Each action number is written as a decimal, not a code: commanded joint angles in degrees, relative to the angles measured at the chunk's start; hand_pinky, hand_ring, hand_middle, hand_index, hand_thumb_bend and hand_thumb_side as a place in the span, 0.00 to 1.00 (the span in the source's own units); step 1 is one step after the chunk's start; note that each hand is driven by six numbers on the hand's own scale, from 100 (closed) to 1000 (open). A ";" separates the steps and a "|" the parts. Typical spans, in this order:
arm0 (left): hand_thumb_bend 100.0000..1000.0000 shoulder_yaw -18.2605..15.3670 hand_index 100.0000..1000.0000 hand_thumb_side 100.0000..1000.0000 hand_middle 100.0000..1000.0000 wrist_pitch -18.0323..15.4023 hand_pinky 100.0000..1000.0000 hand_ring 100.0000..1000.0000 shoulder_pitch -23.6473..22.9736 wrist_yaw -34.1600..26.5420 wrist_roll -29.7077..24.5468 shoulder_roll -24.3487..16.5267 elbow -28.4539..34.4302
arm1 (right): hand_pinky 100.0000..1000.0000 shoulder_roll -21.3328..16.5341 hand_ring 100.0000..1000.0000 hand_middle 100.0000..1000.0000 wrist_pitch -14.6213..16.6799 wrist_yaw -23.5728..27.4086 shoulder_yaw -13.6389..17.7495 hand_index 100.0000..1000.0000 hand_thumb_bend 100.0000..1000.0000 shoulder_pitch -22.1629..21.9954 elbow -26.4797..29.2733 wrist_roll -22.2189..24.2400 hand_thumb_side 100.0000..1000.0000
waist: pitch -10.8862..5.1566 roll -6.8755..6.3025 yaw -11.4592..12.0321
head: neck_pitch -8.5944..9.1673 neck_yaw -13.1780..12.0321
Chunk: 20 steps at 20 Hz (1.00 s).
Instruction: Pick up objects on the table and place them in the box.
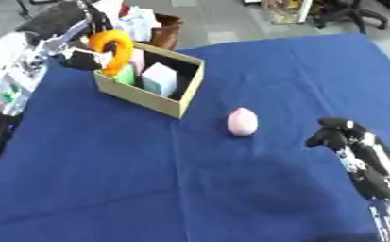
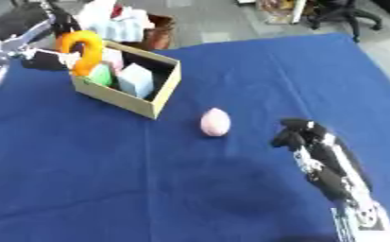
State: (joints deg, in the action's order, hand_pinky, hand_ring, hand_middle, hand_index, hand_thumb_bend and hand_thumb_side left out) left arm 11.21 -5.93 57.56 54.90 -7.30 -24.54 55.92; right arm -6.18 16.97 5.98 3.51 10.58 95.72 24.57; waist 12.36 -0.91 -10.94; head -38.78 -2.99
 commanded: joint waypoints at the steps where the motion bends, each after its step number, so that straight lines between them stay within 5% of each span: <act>1: 0.00 -2.55 0.75 0.16 0.53 -0.31 0.70 0.58 2.82 5.45 5.41 3.05 -6.31 | 0.59 -0.11 0.55 0.49 0.06 0.45 -0.31 0.73 0.00 0.43 0.47 0.49 0.41 | -1.83 1.04 -0.22 | -0.17 -0.69; 3: 0.00 -3.70 0.78 0.16 0.57 0.45 0.71 0.61 3.75 8.20 9.37 5.05 -8.91 | 0.59 -0.04 0.55 0.49 0.06 0.54 -0.54 0.73 0.00 0.39 0.41 0.77 0.41 | -1.81 1.09 -0.53 | -0.21 -1.13; 7: 0.00 -5.23 0.92 0.12 0.80 2.96 0.81 0.77 4.54 10.40 15.59 7.01 -11.65 | 0.59 0.05 0.55 0.49 0.05 0.66 -0.71 0.73 0.00 0.35 0.32 1.08 0.41 | -1.78 1.10 -0.93 | -0.20 -1.63; 11: 0.00 -6.10 0.95 0.11 0.88 4.90 0.84 0.84 4.41 9.06 19.08 6.81 -11.29 | 0.59 0.08 0.55 0.49 0.04 0.67 -0.64 0.73 0.00 0.32 0.31 1.09 0.41 | -1.79 1.05 -1.04 | -0.16 -1.59; 15: 0.00 -6.50 0.94 0.16 0.88 5.97 0.84 0.85 4.08 5.43 20.86 6.02 -9.76 | 0.59 0.10 0.55 0.49 0.00 0.67 -0.57 0.73 0.00 0.32 0.37 1.05 0.41 | -1.83 0.97 -0.93 | -0.06 -1.42; 17: 0.00 -5.71 0.91 0.13 0.81 5.00 0.83 0.82 3.85 2.74 20.61 5.65 -7.83 | 0.59 0.07 0.55 0.49 -0.02 0.65 -0.54 0.73 0.00 0.31 0.39 1.03 0.41 | -1.85 0.93 -0.85 | -0.06 -1.35; 20: 0.00 -2.36 0.85 0.16 0.72 -0.85 0.81 0.77 3.58 -3.01 16.03 5.44 -3.56 | 0.59 0.07 0.55 0.49 -0.05 0.67 -0.55 0.73 0.00 0.36 0.44 1.03 0.41 | -1.86 0.89 -0.81 | -0.05 -1.37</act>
State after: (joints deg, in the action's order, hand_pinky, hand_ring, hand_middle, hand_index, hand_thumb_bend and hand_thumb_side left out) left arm 7.93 -4.97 60.06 54.01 9.82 -17.64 49.87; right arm -5.79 16.87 6.20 2.79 10.54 95.41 25.45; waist 12.36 -0.74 -11.74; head -38.79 -4.41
